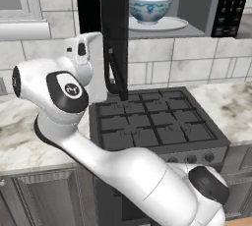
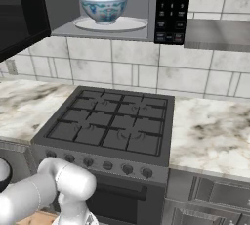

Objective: Pick the eggplant from the sink and place it in the bowl. Then pick the bowl and place it in the microwave. Then close the microwave door and press the start button.

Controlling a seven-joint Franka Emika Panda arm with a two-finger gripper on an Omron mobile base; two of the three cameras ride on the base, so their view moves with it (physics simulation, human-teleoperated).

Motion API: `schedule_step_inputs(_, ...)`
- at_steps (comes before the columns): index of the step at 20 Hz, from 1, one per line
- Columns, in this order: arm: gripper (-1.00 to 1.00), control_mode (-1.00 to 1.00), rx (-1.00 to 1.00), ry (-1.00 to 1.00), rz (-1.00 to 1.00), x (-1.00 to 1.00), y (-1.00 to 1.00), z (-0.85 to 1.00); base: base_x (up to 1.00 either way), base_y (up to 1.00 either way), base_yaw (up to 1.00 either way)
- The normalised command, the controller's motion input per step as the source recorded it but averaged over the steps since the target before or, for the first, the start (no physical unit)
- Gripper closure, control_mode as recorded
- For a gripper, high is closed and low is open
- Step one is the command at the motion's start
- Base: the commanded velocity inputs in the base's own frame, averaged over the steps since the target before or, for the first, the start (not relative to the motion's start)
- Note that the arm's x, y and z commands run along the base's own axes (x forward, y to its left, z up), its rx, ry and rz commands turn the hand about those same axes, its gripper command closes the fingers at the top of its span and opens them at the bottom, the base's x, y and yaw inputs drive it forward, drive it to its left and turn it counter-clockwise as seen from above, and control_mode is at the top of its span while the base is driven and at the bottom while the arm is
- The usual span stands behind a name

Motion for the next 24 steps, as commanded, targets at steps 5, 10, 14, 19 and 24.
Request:
schedule_step_inputs(5,-1.0,-1.0,0.19,0.0,0.0,0.14,-1.0,0.26,0.0,0.0,0.0)
schedule_step_inputs(10,-1.0,-1.0,0.19,0.0,0.0,0.18,-1.0,0.22,0.0,0.0,0.0)
schedule_step_inputs(14,-1.0,-1.0,0.06,0.02,0.0,0.63,-0.82,0.0,0.0,0.0,0.0)
schedule_step_inputs(19,-1.0,-1.0,0.0,0.0,0.01,0.69,-0.34,-0.02,0.0,0.0,0.0)
schedule_step_inputs(24,-1.0,-1.0,0.0,0.0,0.13,0.7,-0.74,0.12,0.0,0.0,0.0)
